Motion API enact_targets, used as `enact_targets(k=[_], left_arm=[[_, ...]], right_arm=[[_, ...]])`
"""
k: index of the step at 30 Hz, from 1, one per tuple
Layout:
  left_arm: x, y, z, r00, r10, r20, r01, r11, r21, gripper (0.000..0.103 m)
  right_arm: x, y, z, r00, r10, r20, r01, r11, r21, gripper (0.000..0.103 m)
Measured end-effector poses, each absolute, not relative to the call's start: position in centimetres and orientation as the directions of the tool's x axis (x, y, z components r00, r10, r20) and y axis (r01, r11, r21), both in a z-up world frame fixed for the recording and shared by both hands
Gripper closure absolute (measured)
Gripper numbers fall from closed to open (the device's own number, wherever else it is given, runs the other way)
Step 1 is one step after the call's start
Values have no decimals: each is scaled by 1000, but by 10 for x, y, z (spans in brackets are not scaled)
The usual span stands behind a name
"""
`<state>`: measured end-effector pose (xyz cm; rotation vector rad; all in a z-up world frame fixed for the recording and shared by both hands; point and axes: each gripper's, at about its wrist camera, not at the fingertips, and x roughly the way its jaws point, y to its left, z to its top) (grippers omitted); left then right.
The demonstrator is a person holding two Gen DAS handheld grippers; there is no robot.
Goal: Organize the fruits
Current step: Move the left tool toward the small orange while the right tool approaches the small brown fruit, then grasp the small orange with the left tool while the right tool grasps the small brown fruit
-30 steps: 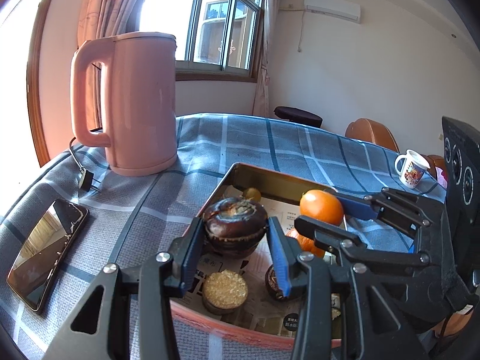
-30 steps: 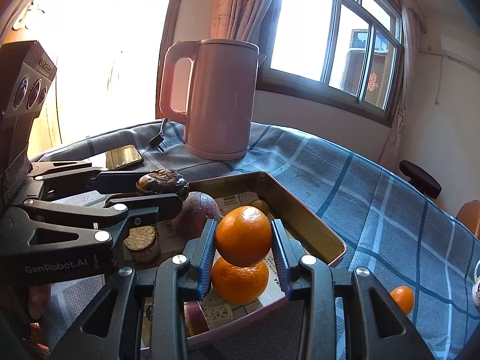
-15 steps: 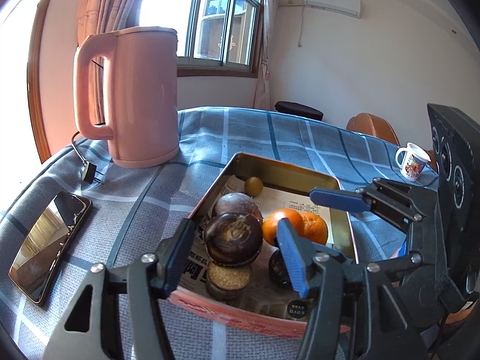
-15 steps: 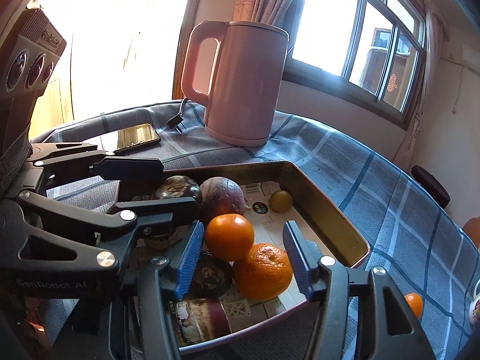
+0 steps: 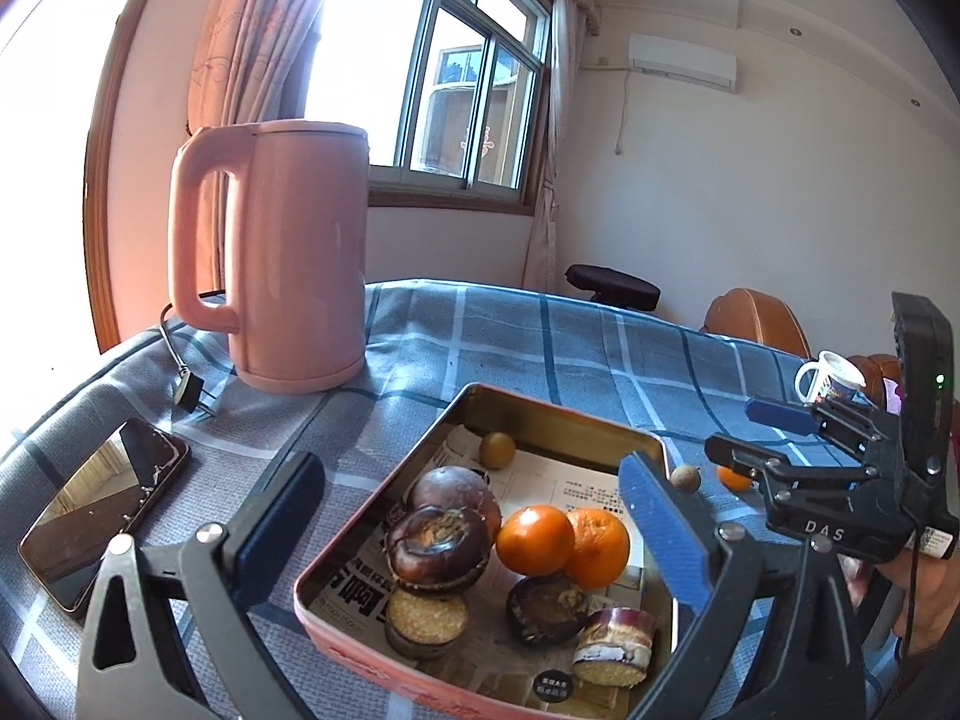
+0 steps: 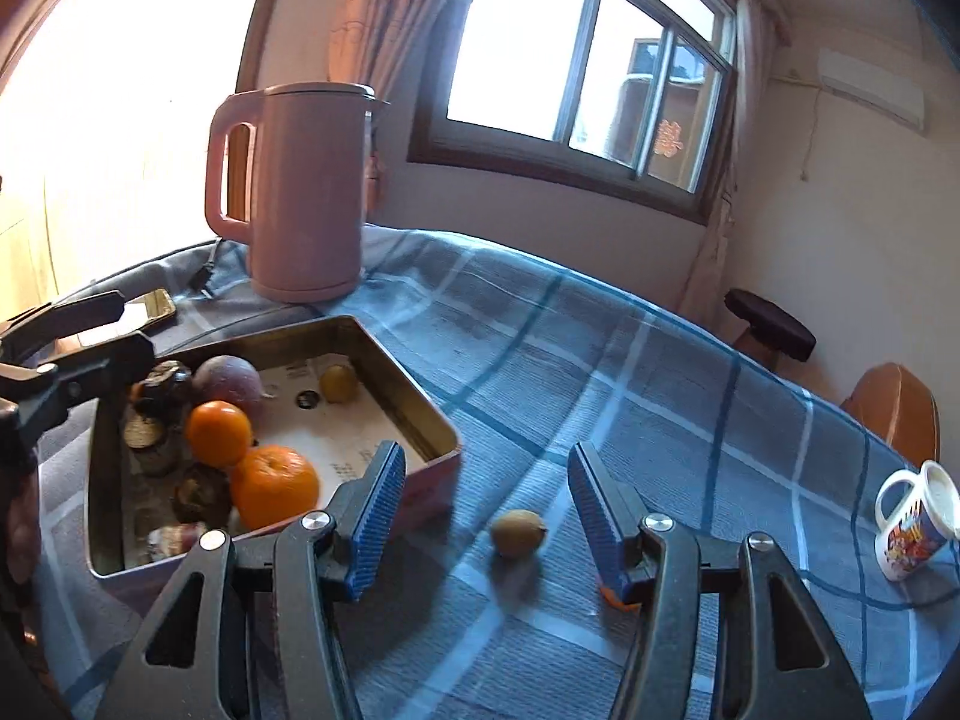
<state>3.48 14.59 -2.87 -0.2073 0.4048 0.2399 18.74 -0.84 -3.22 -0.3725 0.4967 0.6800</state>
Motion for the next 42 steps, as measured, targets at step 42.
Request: enact_targets(k=[42], left_arm=[[162, -4, -27, 835, 12, -551, -24, 1000, -14, 0]], right_arm=[[238, -152, -48, 750, 301, -589, -379, 925, -10, 72]])
